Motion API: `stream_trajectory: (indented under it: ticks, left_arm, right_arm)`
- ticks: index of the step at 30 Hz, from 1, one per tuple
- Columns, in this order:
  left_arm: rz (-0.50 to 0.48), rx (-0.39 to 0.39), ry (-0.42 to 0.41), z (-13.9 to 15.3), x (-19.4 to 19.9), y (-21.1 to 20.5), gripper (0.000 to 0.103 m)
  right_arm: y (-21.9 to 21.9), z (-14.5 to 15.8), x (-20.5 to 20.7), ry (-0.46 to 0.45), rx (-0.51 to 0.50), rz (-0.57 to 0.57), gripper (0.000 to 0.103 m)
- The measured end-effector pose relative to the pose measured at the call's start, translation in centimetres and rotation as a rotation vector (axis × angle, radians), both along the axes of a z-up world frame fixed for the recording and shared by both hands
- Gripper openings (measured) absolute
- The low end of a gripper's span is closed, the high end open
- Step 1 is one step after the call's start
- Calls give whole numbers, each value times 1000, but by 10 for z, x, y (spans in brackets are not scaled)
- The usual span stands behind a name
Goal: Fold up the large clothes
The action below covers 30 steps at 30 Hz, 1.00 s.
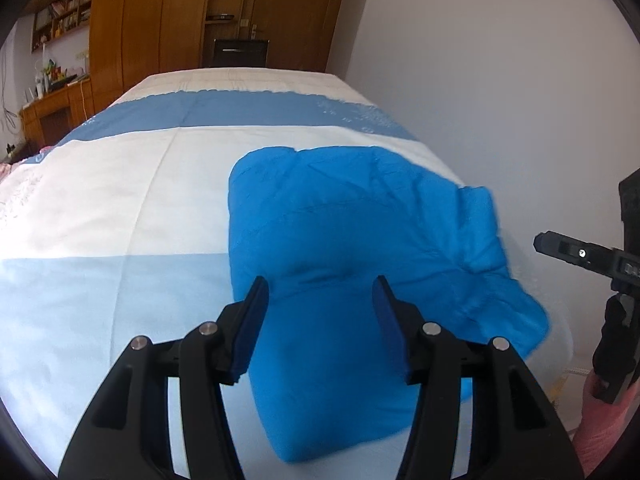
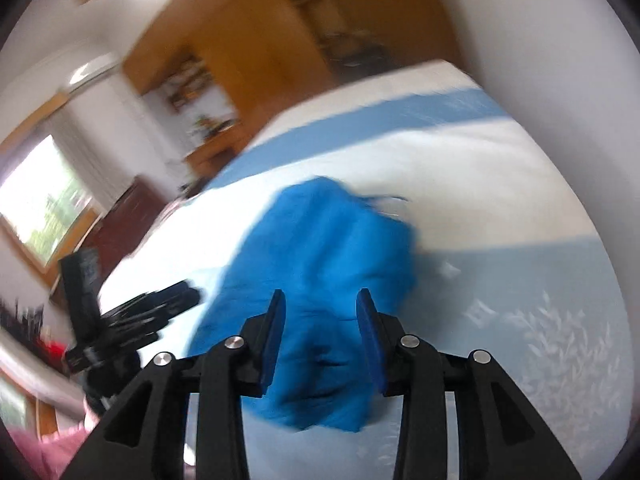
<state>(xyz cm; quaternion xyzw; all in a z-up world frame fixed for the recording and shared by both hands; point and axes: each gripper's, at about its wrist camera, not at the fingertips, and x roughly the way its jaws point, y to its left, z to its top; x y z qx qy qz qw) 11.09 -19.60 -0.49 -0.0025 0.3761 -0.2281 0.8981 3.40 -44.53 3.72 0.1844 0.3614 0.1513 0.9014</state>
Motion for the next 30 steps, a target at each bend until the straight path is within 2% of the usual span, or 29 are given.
stream_trajectory:
  ticks: [4,8,13,18,30]
  left_arm:
    - [0,-12,28,-2,-11,-3,52]
    - [6,10,39,-9,-13,-6,52]
    - [2,27,42,-16,-16,-10,52]
    - [-6,32,47,-18,-14,-12,53]
    - [-29,37,56,-34,-13,-8,54]
  right_arm:
    - [42,-3,6,35,-56,105,28]
    - [59,-9,13,45,-96,110,27]
    - [52,-20,6,70,-118,111,26]
    - [41,-35,-4,90,-136,103,20]
    - [43,-75,-5,190,-207,77,11]
